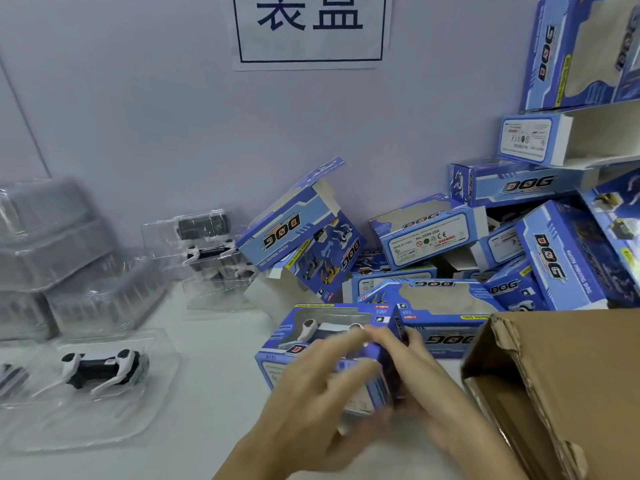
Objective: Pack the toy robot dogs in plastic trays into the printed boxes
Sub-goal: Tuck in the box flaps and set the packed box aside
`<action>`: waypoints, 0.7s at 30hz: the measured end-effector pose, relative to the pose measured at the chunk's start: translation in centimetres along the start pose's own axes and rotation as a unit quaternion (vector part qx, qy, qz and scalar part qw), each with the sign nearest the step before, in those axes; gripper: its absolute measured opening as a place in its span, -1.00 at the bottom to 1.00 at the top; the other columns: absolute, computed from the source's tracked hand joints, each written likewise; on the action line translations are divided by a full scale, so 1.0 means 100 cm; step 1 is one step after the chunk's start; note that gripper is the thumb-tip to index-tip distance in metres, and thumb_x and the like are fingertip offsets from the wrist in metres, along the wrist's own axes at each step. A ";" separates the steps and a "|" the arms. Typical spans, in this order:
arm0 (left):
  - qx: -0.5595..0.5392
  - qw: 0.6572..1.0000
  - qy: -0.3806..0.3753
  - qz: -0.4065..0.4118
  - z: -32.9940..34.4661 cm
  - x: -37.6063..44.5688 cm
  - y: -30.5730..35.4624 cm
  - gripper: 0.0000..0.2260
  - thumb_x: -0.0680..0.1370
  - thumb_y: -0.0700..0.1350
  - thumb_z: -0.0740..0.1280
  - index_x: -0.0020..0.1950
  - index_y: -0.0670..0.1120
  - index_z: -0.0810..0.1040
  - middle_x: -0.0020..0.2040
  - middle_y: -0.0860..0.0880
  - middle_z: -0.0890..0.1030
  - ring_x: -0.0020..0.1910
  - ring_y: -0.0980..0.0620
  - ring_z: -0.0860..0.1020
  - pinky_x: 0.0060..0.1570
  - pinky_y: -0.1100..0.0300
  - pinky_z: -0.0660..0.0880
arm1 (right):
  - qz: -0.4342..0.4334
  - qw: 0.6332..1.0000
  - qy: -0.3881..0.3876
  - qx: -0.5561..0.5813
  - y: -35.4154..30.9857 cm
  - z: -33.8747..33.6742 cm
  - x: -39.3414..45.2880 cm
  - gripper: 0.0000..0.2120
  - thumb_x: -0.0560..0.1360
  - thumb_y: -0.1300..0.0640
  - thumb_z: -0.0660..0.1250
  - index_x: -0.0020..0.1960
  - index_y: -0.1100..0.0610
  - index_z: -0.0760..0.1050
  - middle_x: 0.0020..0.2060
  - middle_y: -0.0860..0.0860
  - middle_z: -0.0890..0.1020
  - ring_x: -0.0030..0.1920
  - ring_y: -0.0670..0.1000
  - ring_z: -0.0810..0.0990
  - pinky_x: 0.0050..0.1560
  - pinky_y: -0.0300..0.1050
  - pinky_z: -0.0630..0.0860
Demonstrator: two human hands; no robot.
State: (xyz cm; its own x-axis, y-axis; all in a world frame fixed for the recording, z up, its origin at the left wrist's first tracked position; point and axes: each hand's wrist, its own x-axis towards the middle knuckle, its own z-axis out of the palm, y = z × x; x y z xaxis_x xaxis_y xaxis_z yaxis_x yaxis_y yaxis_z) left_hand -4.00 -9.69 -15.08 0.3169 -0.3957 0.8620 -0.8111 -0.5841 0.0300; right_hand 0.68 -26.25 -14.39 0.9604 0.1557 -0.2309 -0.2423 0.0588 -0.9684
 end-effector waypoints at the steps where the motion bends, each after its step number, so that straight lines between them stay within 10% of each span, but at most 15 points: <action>1: -0.027 0.997 0.050 -0.052 -0.004 0.001 -0.005 -0.77 0.68 -0.03 0.30 0.28 -0.10 0.45 0.32 -0.11 0.49 0.30 -0.07 0.55 0.11 -0.01 0.59 | -0.005 1.000 -0.002 -0.003 -0.001 -0.001 0.000 -0.57 0.44 -0.19 0.49 0.25 -0.19 0.45 -0.12 -0.07 0.77 -0.10 0.03 0.78 0.02 0.12 0.70; 5: 0.033 0.936 0.139 -0.321 -0.027 0.003 -0.050 -0.74 0.60 0.04 0.38 0.22 -0.02 0.52 0.22 0.03 0.48 0.26 0.03 0.51 0.20 -0.02 0.54 | -0.042 0.999 -0.009 0.008 -0.008 -0.002 -0.001 -0.71 0.46 -0.11 0.47 0.12 -0.37 0.53 0.00 -0.05 0.76 -0.01 0.06 0.77 0.10 0.19 0.69; 9: -0.252 0.760 0.077 -0.594 -0.054 -0.008 -0.079 -0.35 0.34 0.41 0.42 0.35 0.16 0.53 0.31 0.02 0.64 0.20 0.08 0.65 0.25 0.02 0.54 | -0.094 0.995 -0.028 0.015 -0.015 -0.008 0.001 -0.46 0.39 -0.11 0.55 0.28 -0.47 0.46 0.16 0.01 0.72 0.13 0.13 0.72 0.25 0.25 0.61; 14: -0.412 0.714 0.033 -0.565 -0.055 0.002 -0.077 -0.50 0.64 0.18 0.36 0.49 -0.06 0.50 0.26 -0.09 0.70 0.00 -0.02 0.71 -0.01 0.21 0.64 | -0.162 0.980 -0.103 0.047 -0.016 -0.010 -0.001 -0.21 0.39 0.06 0.48 0.47 -0.49 0.29 0.22 -0.02 0.70 0.19 0.11 0.70 0.12 -0.02 0.68; 21: -0.416 0.708 0.072 -0.566 -0.046 -0.002 -0.060 -0.63 0.59 0.32 0.28 0.38 0.34 0.54 0.27 0.21 0.68 0.21 0.20 0.66 -0.05 0.33 0.62 | -0.247 0.965 -0.066 -0.059 -0.011 -0.002 -0.005 -0.29 0.54 -0.18 0.43 0.56 -0.44 0.15 0.31 -0.29 0.60 0.34 -0.19 0.56 0.43 0.08 0.48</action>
State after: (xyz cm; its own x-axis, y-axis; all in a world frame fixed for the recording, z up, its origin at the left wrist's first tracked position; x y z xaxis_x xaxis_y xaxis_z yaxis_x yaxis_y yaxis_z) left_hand -1.47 -2.83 -13.09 0.9907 0.1037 0.0880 -0.1051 0.1734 0.9792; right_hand 0.55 -26.55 -13.19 0.9275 0.2613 0.2673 0.2645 0.0463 -0.9633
